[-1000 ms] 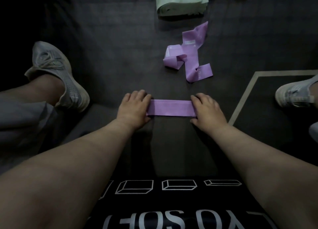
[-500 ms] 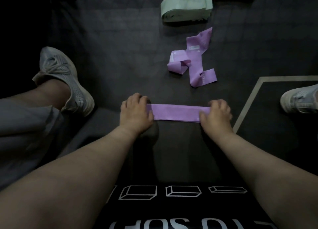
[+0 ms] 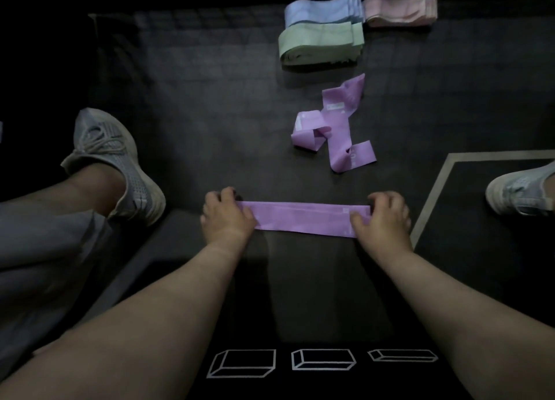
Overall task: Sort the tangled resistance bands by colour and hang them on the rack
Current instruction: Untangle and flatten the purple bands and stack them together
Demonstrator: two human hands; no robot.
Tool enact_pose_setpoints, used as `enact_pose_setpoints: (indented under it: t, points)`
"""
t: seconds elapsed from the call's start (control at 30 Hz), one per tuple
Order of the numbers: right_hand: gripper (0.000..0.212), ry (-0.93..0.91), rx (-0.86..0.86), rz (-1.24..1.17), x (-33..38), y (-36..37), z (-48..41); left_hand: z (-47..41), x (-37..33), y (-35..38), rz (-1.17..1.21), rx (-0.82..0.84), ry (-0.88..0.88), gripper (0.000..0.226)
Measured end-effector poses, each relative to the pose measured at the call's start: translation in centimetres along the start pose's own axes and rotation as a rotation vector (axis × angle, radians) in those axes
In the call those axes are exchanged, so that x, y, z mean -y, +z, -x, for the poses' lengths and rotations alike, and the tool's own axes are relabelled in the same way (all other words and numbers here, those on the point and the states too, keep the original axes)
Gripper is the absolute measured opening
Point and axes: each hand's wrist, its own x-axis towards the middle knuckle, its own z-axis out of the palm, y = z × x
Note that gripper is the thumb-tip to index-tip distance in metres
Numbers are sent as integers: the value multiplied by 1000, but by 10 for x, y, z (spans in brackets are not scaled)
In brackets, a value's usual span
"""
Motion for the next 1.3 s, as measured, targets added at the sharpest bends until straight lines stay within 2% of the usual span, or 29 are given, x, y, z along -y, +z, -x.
enact_pose_setpoints:
  t: [0.1, 0.17, 0.2, 0.27, 0.37, 0.4, 0.47, 0.57, 0.7, 0.83, 0.9, 0.97, 1.0, 1.07, 1.13, 1.17, 1.23, 1.3]
  points:
    - [90, -451, 263, 330, -11, -5, -5, 1, 8, -3, -294, -7, 517, 64]
    - [105, -535, 372, 446, -11, -6, -8, 0, 11, -1, -432, 78, 767, 73]
    - [107, -511, 377, 457, -9, -5, -10, -1, 11, 1, -476, 115, 806, 75]
    - [98, -476, 364, 465, -5, -3, -11, -3, 7, 4, -508, 153, 765, 74]
    - [68, -487, 314, 472, 0, -1, -13, -4, 2, 4, -545, 121, 723, 61]
    - [64, -476, 303, 456, 2, -2, -14, -5, 1, 3, -564, 116, 730, 56]
    - [68, -483, 298, 450, 5, 0, -16, -6, 0, 2, -561, 129, 740, 56]
    - [80, -535, 333, 489, 10, 5, -16, -4, -3, 2, -548, 157, 758, 71]
    - [69, -521, 349, 493, 15, 10, -17, -5, -10, 6, -562, 153, 768, 54]
    - [62, -524, 354, 464, 16, 7, -18, -6, -11, 8, -557, 152, 776, 54]
    - [66, -507, 370, 424, 14, 6, -16, -4, -9, 5, -511, 175, 726, 61]
    - [66, -427, 311, 323, 10, 7, -11, -2, -6, 0, -410, 119, 586, 62]
    - [63, -331, 233, 242, 8, 9, -8, -1, -5, -2, -337, 60, 475, 60]
    - [57, 13, 73, 40, 8, 12, -5, -1, -4, -3, -153, -14, 178, 59]
    - [58, 407, 50, -174, 11, 16, -10, -4, -4, -4, 66, 28, -136, 61]
    - [58, 547, 69, -249, 11, 19, -13, -6, -2, -2, 166, 63, -254, 61]
    - [59, 668, 103, -342, 11, 22, -18, -11, 2, 3, 299, 106, -369, 58]
    - [58, 668, 115, -376, 7, 28, -21, -12, 2, 5, 355, 122, -383, 53]
